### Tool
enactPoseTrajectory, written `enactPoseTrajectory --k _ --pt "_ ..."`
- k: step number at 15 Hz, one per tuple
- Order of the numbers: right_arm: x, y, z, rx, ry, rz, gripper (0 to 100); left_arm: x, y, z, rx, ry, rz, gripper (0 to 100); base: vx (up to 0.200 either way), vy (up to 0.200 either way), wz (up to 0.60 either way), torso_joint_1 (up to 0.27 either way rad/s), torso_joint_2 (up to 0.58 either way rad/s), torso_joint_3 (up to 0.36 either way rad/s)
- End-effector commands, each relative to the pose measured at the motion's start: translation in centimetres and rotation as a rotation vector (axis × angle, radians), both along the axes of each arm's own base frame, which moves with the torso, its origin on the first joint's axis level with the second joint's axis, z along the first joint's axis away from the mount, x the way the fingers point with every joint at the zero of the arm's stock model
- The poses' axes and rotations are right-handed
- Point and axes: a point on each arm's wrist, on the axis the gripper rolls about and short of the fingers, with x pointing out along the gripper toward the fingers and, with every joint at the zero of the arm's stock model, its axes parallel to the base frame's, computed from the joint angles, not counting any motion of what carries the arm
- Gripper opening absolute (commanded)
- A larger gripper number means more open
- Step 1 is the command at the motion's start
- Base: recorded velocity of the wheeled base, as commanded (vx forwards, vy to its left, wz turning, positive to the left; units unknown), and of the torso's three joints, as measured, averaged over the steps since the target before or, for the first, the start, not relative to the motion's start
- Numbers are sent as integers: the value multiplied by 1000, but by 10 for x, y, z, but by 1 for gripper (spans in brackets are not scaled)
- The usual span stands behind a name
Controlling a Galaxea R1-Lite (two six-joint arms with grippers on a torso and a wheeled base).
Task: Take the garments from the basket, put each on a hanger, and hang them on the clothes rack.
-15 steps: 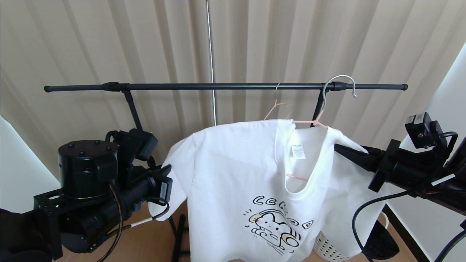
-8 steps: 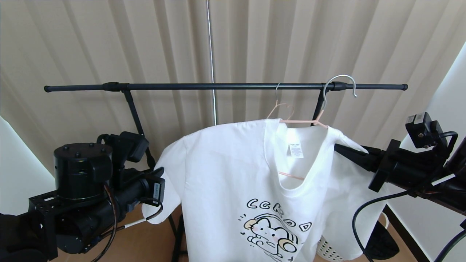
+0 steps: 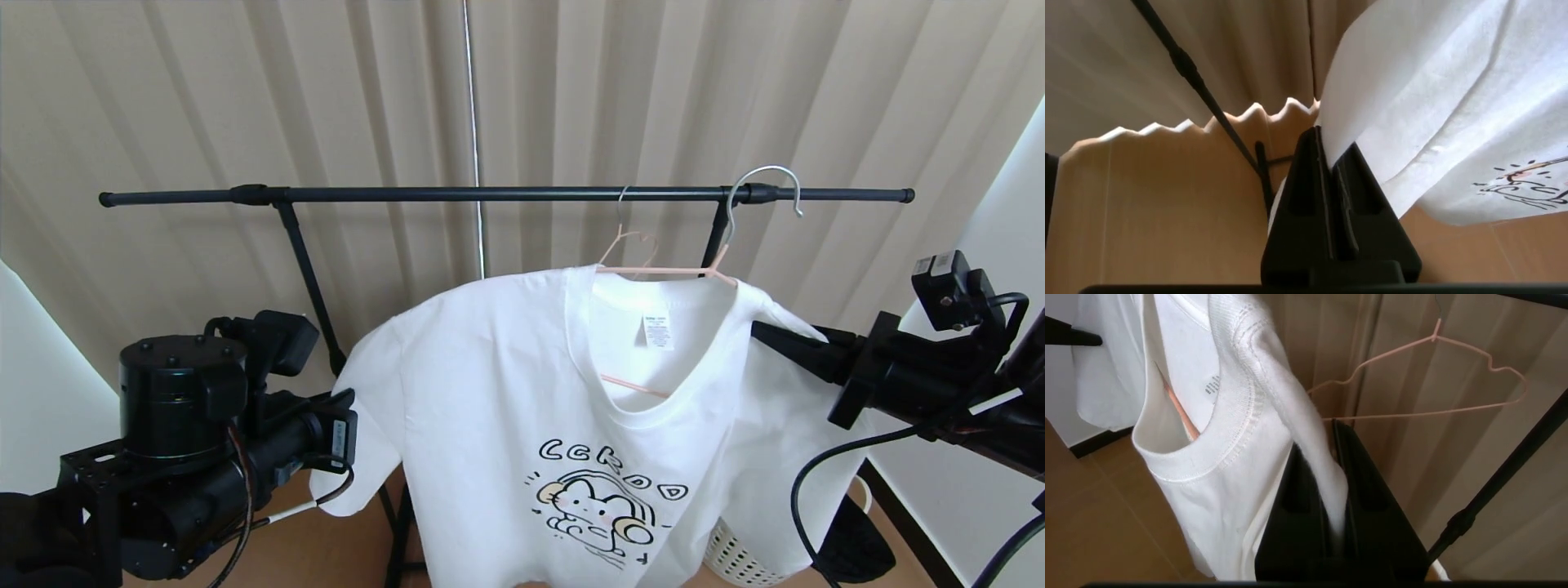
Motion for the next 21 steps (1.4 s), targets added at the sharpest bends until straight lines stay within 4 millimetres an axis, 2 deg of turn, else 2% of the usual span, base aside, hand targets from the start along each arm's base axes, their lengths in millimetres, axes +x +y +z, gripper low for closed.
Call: enactPoseTrajectory --k 1,7,8,15,21 --pt "0 0 0 0 -1 3 0 0 1 -1 -1 4 6 0 0 0 0 0 0 0" --pt "-1 0 0 1 1 8 0 -1 -1 1 -10 -2 -8 0 0 0 0 0 0 0" --pt "0 0 -1 1 4 8 0 -1 -1 1 -11 -2 -7 100 0 0 0 0 0 0" --pt "-1 0 -2 1 10 20 0 -15 1 25 -114 -74 -168 100 0 0 0 0 0 0" --pt "-2 -2 -5 3 24 63 0 -19 -11 71 -198 -134 -378 100 0 0 0 0 0 0"
